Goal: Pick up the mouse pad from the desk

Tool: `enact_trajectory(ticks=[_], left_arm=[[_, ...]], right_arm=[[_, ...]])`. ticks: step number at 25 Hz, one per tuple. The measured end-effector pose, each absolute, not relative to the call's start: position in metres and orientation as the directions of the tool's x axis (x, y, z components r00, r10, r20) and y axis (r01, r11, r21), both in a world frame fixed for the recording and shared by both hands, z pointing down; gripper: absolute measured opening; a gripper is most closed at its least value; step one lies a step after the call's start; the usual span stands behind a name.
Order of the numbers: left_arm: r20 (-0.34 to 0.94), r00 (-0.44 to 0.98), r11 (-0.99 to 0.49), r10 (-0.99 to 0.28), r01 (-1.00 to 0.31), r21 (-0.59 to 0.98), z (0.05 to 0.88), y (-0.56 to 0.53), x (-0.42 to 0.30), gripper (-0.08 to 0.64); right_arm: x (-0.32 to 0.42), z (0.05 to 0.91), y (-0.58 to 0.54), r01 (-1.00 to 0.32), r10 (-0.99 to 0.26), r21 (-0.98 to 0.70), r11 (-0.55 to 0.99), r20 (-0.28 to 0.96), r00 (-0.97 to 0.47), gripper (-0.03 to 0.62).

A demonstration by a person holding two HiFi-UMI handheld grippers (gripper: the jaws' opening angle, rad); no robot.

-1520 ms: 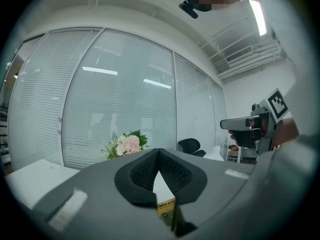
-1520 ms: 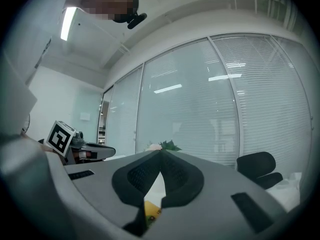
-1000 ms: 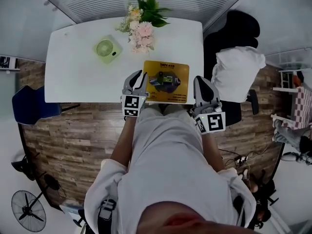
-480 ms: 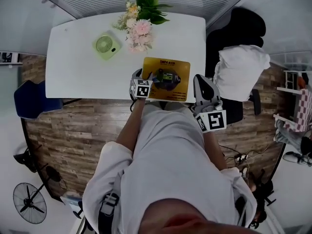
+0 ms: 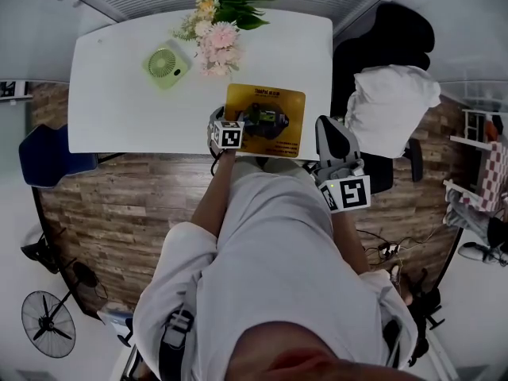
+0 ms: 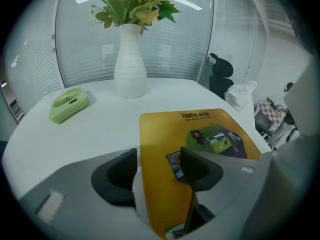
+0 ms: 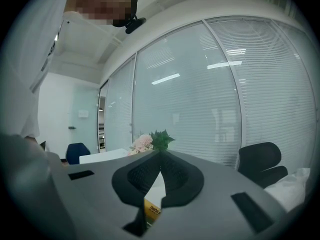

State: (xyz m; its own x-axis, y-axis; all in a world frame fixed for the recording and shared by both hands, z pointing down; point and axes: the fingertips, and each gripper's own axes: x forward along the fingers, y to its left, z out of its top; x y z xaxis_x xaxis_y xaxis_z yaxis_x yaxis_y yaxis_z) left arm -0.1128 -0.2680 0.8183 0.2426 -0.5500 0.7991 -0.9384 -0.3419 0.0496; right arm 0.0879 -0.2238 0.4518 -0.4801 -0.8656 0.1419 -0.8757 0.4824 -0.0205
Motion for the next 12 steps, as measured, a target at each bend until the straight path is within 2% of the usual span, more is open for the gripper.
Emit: enact_trajectory(ticks=[8, 12], left_arm=[[0.774, 0.254, -0.316, -0.58, -0.946, 0.074, 0.8164, -0.266, -0.1127, 0.262], [0.779, 0.248, -0.298, -0.576, -0.951, 0.082, 0.817, -0.2655, -0.1117, 0.227]], right_arm=[[0.0865, 0.4514, -0.2216, -0.873, -0.863, -0.027, 0.487, 0.139, -0.486, -0.002], [0.0837, 0.4528, -0.2198, -0.872, -0.862, -0.029, 0.489, 0.135, -0.488, -0.002]])
